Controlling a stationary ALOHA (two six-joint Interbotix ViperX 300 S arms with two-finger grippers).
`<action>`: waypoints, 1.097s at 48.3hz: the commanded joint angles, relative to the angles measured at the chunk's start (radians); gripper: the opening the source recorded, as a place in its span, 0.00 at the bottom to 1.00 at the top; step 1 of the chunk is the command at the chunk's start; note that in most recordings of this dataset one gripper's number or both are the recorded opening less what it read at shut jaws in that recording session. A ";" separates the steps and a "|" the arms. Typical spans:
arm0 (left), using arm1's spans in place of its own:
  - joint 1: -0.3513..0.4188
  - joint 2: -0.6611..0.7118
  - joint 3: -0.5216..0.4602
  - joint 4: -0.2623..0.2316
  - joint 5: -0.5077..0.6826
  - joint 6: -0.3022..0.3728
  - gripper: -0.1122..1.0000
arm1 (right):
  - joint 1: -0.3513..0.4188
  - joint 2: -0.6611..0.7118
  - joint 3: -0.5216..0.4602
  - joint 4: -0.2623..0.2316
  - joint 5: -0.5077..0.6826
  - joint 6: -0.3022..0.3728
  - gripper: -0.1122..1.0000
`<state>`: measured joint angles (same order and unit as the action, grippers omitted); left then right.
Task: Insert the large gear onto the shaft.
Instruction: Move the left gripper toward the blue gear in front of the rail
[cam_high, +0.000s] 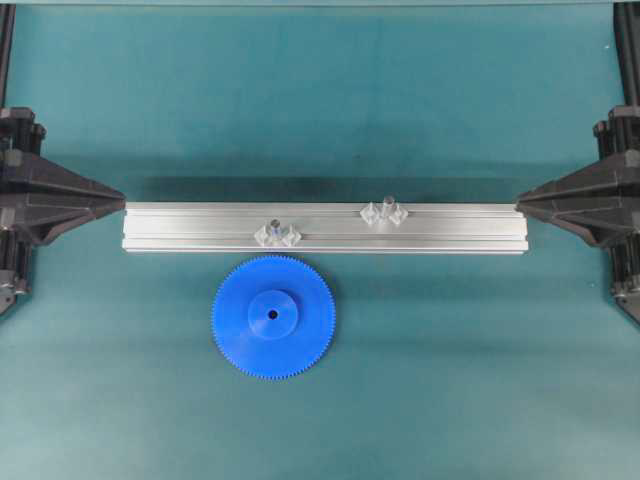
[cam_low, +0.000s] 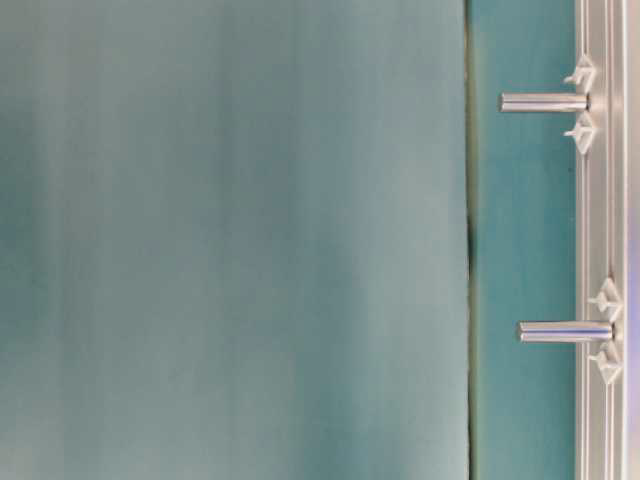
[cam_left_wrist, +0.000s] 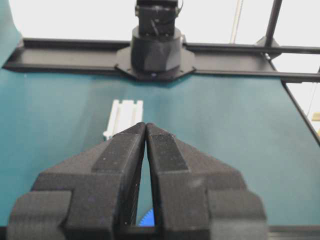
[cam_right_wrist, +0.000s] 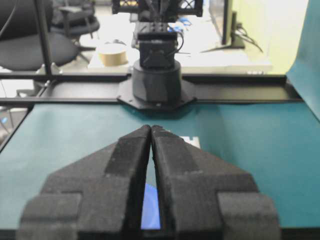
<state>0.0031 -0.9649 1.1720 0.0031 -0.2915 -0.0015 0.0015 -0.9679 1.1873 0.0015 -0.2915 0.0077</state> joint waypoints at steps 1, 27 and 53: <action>-0.037 0.003 -0.009 0.011 0.015 -0.041 0.20 | 0.003 0.011 -0.014 0.002 -0.002 -0.002 0.25; -0.118 0.153 -0.232 0.012 0.482 -0.083 0.09 | -0.003 0.002 -0.126 0.046 0.500 0.103 0.18; -0.173 0.443 -0.368 0.011 0.492 -0.126 0.09 | -0.029 0.012 -0.137 0.043 0.565 0.103 0.21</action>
<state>-0.1519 -0.5507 0.8468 0.0123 0.2040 -0.1258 -0.0169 -0.9649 1.0738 0.0460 0.2761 0.1028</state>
